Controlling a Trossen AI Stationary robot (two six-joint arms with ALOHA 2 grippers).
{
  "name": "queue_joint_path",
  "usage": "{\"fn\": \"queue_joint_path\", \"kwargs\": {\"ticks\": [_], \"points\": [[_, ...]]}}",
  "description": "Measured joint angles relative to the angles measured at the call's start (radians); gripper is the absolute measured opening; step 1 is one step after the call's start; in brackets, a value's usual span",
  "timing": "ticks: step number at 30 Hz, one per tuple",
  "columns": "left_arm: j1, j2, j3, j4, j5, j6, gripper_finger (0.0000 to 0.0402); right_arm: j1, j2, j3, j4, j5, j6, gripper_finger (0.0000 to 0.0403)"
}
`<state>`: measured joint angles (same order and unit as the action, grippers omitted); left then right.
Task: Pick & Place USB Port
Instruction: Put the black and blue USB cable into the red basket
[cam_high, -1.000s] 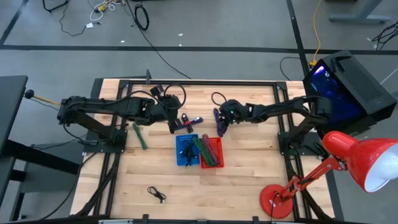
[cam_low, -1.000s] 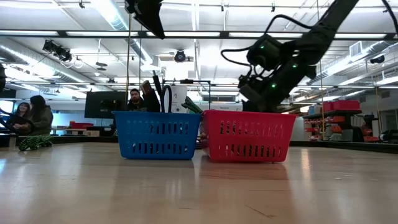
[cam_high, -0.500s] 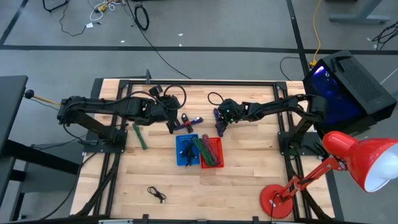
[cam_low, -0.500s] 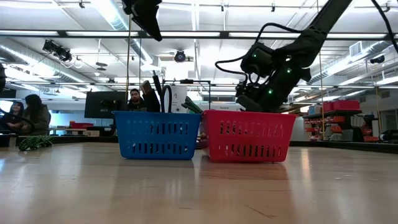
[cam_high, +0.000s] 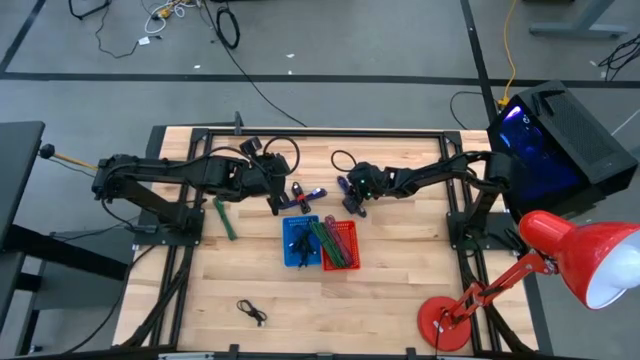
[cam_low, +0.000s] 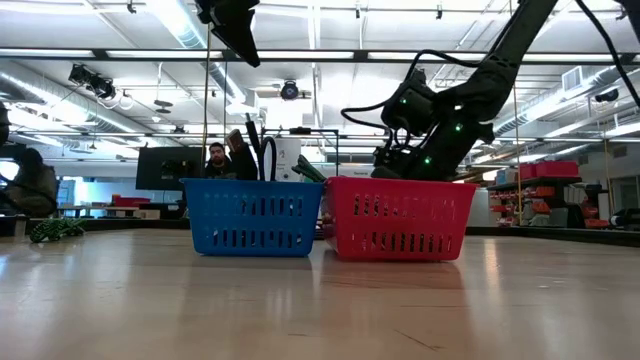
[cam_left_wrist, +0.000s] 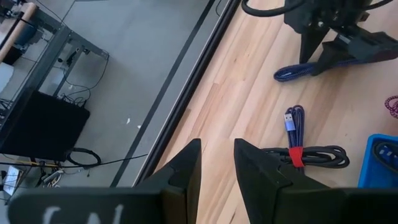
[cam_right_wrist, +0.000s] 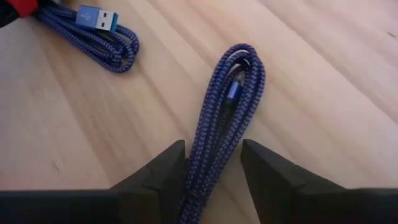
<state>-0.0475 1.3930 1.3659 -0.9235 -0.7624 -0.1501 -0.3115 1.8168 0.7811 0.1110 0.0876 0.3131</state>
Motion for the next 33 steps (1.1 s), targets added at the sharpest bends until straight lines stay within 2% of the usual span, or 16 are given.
{"fn": "queue_joint_path", "kwargs": {"ticks": [3,6,7,14,17,22,25,28,33], "points": [[0.0,0.0,0.0,0.0,0.0,-0.003,0.0101,-0.001,0.005,0.002,-0.024,0.026,0.008,0.0126],[0.0,0.0,0.0,0.001,0.0,-0.004,0.0101,-0.003,0.002,0.002,-0.039,0.033,-0.012,0.0038],[0.0,0.0,0.0,0.001,0.0,-0.004,0.0101,-0.003,0.002,0.002,-0.039,0.033,-0.032,0.0024],[0.001,0.0,0.0,0.001,0.0,-0.023,0.0101,-0.006,-0.075,-0.005,-0.059,0.006,-0.042,0.0006],[0.001,0.0,0.0,0.001,0.0,-0.024,0.0101,-0.002,-0.167,0.016,-0.051,-0.032,-0.059,0.0005],[0.001,0.0,0.0,0.003,0.0,-0.03,0.0101,0.049,-0.345,0.034,-0.07,-0.033,-0.075,0.0004],[0.001,0.0,0.0,0.002,0.0,-0.037,0.0101,0.113,-0.459,0.041,-0.036,-0.028,-0.06,0.0004],[0.001,0.0,0.0,0.001,0.0,-0.044,0.0101,0.225,-0.528,0.037,-0.022,0.01,-0.044,0.0004],[0.001,0.0,0.0,0.0,0.0,-0.044,0.0101,0.462,-0.56,-0.001,0.247,0.103,-0.053,0.0004]]}}
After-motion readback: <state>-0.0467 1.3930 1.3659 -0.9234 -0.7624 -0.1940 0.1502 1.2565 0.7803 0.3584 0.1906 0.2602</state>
